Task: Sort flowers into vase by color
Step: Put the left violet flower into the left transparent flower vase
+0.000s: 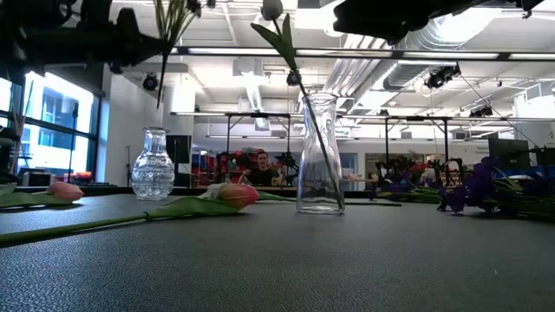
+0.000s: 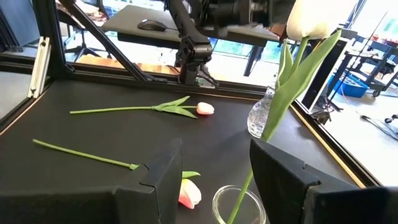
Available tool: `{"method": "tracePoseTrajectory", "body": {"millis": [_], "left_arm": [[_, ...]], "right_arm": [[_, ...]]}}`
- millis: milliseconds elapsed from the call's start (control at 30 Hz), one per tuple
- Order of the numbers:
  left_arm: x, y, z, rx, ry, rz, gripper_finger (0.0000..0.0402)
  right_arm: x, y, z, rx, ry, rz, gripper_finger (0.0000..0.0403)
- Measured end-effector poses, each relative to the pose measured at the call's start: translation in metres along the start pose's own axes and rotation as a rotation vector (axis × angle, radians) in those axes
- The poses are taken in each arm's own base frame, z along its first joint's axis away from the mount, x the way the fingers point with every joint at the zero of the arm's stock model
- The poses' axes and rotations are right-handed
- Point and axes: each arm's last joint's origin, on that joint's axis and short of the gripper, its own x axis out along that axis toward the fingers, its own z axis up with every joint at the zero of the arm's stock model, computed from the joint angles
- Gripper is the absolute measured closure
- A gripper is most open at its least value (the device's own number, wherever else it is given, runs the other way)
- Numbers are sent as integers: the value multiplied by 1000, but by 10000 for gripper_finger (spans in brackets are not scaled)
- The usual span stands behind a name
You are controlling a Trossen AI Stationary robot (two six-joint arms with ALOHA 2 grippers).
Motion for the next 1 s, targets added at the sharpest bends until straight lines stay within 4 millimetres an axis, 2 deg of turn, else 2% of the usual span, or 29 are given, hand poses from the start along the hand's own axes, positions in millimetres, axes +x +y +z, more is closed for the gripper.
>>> {"method": "tracePoseTrajectory", "body": {"millis": [167, 467, 733, 1000], "left_arm": [[-8, 7, -21, -54, 56, 40, 401], [-18, 8, -39, -84, 113, 38, 401], [-17, 8, -42, -81, 137, 45, 399], [-16, 8, -49, -68, 201, 63, 375]], "right_arm": [[0, 0, 3, 16, -29, -3, 231], [0, -1, 10, 21, -97, -13, 231], [-1, -2, 12, 27, -109, -14, 231], [-1, -2, 12, 26, -110, -13, 231]]}}
